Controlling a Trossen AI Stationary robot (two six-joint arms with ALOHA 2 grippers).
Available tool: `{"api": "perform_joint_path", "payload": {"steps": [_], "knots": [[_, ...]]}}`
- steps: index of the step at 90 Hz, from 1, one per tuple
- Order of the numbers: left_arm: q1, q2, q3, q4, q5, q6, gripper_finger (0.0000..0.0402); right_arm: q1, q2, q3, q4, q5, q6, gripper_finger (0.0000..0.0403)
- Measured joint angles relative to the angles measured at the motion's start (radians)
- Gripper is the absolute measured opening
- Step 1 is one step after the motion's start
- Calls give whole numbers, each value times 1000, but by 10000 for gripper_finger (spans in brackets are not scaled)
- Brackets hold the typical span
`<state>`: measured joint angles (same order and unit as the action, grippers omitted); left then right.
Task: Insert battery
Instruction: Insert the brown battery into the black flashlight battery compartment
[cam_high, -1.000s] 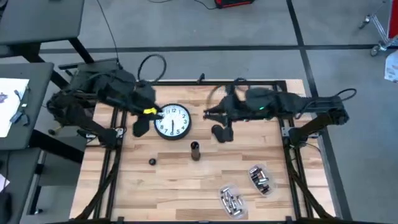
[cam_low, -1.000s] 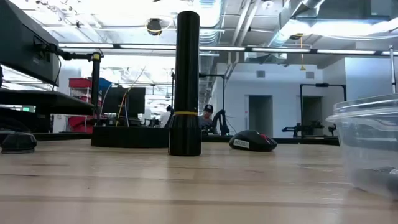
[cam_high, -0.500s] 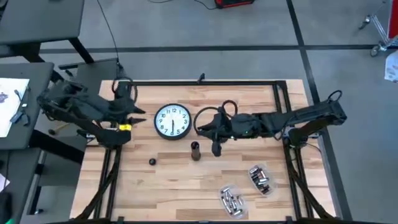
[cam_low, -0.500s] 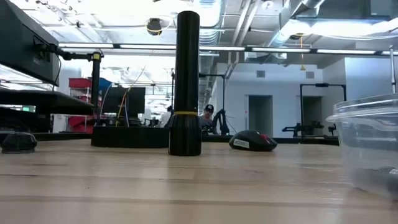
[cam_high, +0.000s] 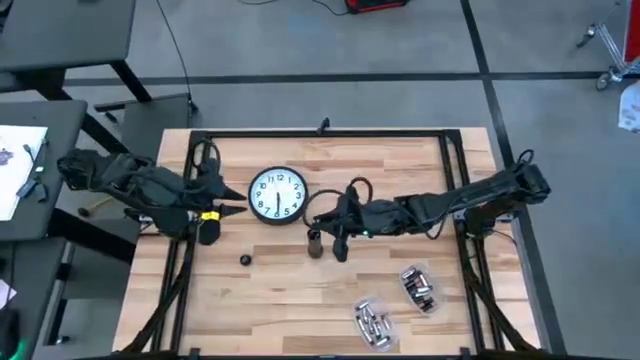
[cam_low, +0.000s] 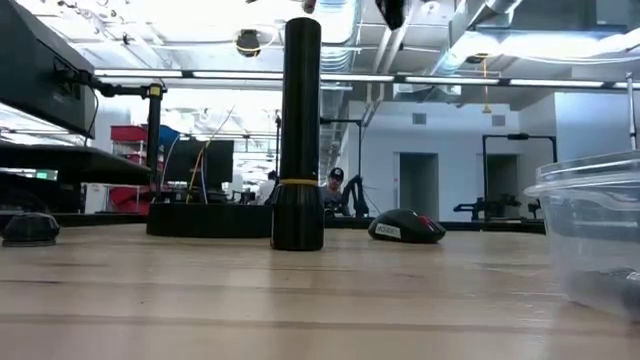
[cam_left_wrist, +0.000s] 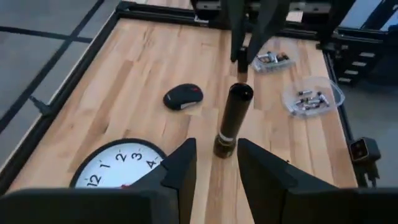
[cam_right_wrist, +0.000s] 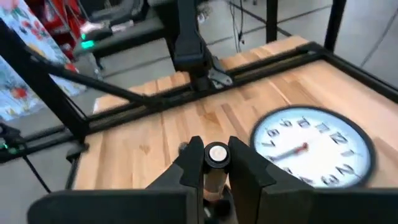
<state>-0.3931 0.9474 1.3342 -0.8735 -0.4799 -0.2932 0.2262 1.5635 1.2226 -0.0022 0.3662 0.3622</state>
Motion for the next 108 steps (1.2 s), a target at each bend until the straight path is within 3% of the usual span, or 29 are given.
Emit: {"api": "perform_joint_path", "payload": {"steps": [108], "knots": [[0, 7, -11, 20, -1, 3, 97, 15, 29, 44, -150, -21, -80, 32]]}}
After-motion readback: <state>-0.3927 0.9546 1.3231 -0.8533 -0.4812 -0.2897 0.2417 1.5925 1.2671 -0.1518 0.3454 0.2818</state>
